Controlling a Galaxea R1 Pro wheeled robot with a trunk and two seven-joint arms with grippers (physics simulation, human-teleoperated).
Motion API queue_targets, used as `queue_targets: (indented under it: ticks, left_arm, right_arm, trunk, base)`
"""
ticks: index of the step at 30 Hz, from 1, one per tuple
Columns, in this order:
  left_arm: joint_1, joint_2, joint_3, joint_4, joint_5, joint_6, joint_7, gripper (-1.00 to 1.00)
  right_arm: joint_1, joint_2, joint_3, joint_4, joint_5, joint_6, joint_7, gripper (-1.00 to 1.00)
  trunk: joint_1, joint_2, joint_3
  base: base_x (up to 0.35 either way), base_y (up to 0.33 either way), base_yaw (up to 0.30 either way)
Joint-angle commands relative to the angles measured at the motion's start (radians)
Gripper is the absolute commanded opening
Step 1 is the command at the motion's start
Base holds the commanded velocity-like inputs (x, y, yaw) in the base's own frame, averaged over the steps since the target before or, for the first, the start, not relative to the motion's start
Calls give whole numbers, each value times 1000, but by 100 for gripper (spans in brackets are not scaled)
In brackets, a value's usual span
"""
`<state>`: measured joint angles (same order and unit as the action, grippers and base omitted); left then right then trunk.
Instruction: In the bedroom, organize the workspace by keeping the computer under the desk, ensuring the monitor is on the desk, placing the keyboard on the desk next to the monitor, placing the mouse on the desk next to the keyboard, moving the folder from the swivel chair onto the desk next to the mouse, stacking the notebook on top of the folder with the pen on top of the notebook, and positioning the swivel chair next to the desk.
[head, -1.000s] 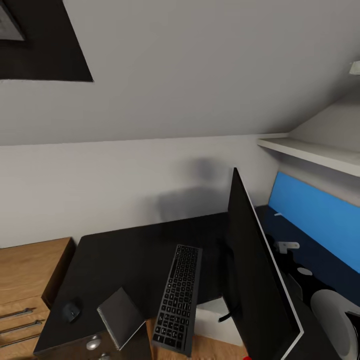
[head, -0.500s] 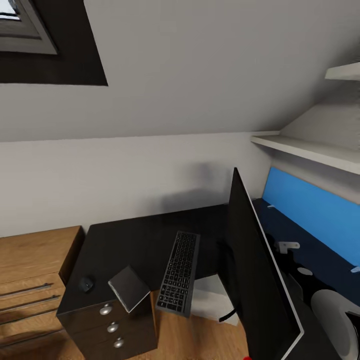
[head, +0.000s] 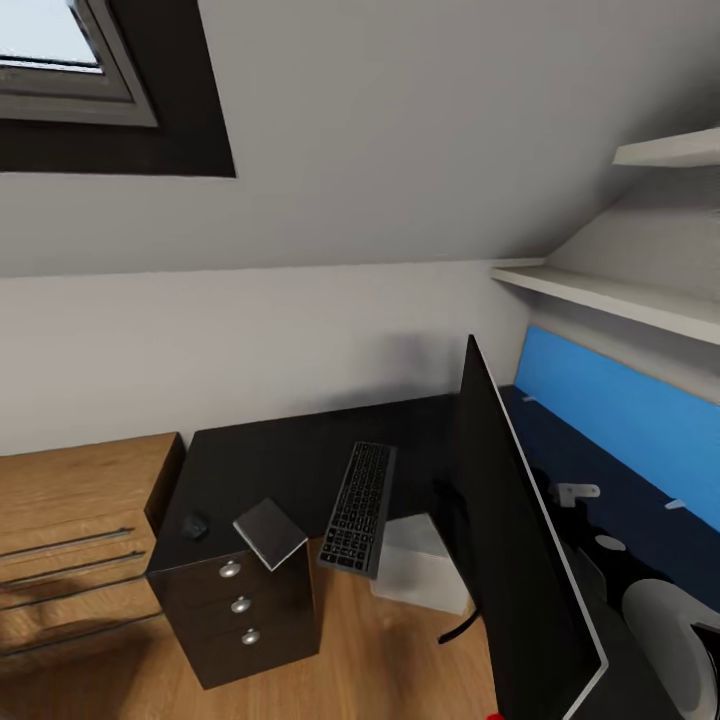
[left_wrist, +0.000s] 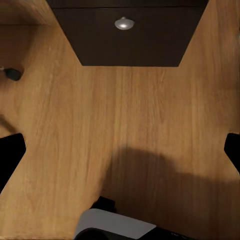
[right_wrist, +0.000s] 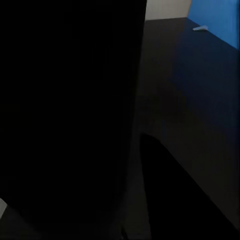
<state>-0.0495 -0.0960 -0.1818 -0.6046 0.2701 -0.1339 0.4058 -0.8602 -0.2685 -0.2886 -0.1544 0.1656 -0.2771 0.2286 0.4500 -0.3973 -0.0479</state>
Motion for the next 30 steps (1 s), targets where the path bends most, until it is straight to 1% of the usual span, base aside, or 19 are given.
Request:
queue_targets:
  ticks: [1, 16, 28, 30]
  left_arm:
    - [-1, 1, -7, 0, 11, -6, 7, 100]
    - [-1, 1, -7, 0, 11, -6, 7, 100]
    - [-1, 1, -7, 1, 11, -6, 6, 100]
    - [-1, 1, -7, 1, 11, -6, 7, 100]
  right_arm:
    - [-2, 0, -20, -1, 2, -3, 3, -100]
    - [-2, 0, -20, -1, 2, -3, 3, -100]
    - [-2, 0, -20, -1, 2, -1, -1, -100]
    - [-2, 1, -20, -1, 2, 0, -19, -100]
  trunk:
    - [0, -3, -2]
    - [0, -3, -2]
    - [0, -3, -2]
    - [0, -3, -2]
  base:
    - [-323, 0, 0]
    - [-320, -13, 0]
    - [-283, -192, 0]
    - [-317, -101, 0]
